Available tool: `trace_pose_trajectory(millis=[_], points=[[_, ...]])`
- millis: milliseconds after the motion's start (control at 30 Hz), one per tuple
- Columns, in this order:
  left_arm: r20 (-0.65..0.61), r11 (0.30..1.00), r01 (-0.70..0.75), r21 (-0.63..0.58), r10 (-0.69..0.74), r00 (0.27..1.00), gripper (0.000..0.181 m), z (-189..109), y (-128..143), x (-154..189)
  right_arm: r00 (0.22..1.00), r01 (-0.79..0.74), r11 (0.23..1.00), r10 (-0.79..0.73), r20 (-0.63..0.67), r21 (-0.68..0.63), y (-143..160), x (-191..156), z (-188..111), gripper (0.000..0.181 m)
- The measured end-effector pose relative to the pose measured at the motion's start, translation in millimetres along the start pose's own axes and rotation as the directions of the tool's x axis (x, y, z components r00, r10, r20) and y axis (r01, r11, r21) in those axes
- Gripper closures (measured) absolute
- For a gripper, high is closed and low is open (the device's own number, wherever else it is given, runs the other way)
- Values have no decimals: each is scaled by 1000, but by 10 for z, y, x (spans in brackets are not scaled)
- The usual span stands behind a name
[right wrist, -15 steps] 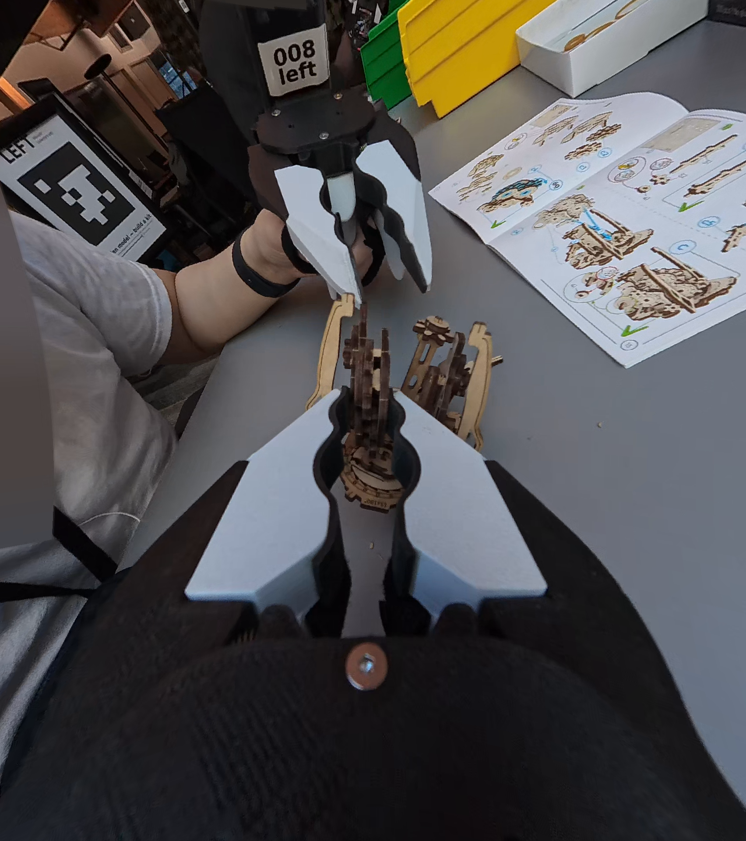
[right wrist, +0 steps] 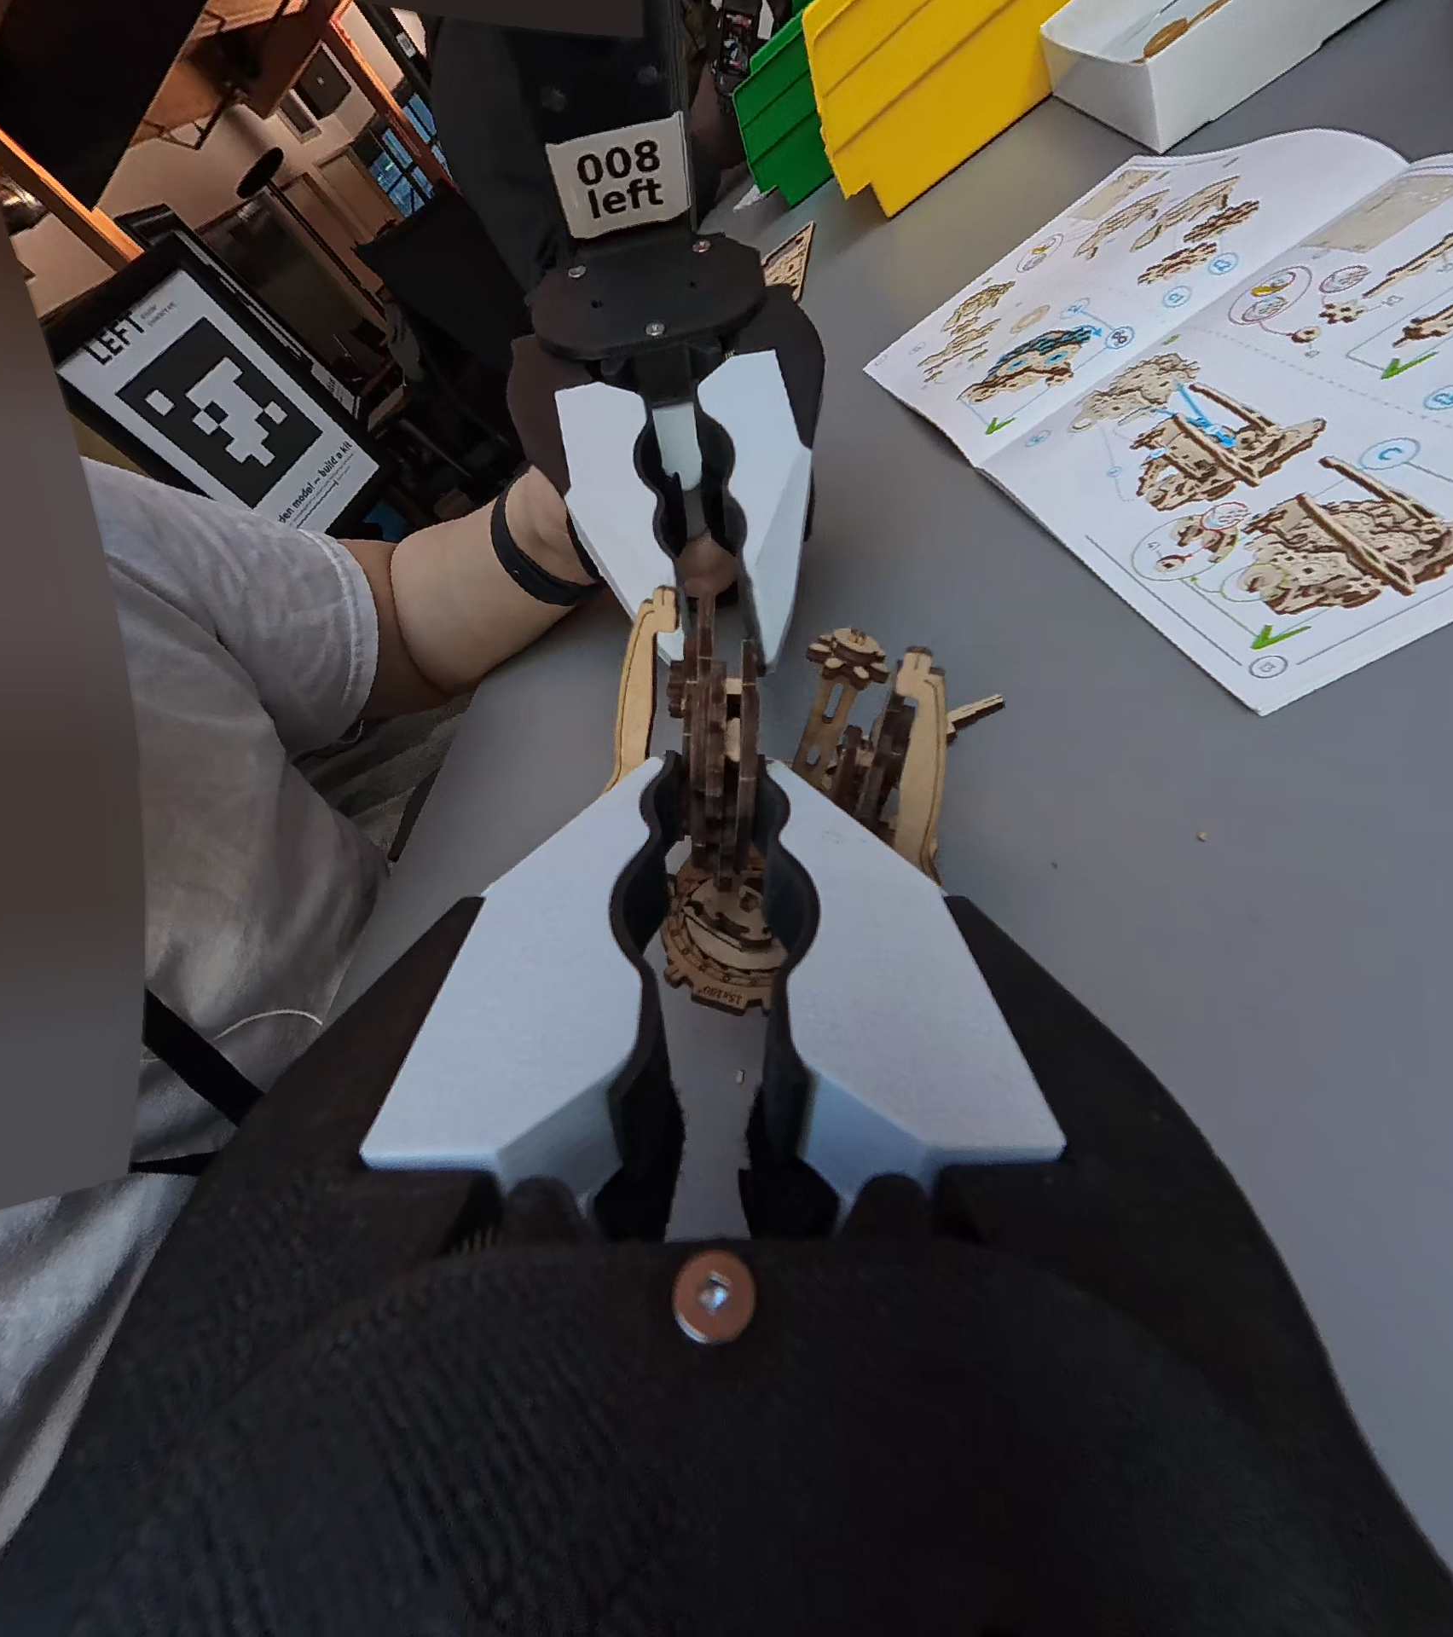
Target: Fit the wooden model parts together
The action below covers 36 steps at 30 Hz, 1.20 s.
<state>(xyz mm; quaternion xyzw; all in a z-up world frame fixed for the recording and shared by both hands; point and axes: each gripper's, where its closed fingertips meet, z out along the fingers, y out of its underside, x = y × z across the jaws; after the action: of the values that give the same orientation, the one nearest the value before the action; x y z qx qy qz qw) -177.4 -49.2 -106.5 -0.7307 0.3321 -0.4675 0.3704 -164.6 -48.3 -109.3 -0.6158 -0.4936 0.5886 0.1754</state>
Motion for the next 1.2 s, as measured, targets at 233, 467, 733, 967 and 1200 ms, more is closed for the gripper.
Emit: trace_pose_trajectory(millis=[233,467,733,967,1200], points=[[-15,1000,-4,0,4,1000,173,22,-17,-17,1000,22,1000,-22,-22,-13,23,-8,10,168],[-62,998,-54,-31,52,997,179,93,-19,42,1000,10,1000,-10,-20,-5,40,-66,5,168],[-155,998,-54,-42,47,987,180,106,-72,112,999,-21,1000,21,28,15,-19,-117,-76,166],[-186,997,-47,-68,33,982,181,135,-32,133,1000,2,994,0,22,-109,30,-100,-162,164],[-193,992,-85,-95,65,979,180,140,-27,163,997,73,961,-74,4,-267,62,-156,-164,170]])
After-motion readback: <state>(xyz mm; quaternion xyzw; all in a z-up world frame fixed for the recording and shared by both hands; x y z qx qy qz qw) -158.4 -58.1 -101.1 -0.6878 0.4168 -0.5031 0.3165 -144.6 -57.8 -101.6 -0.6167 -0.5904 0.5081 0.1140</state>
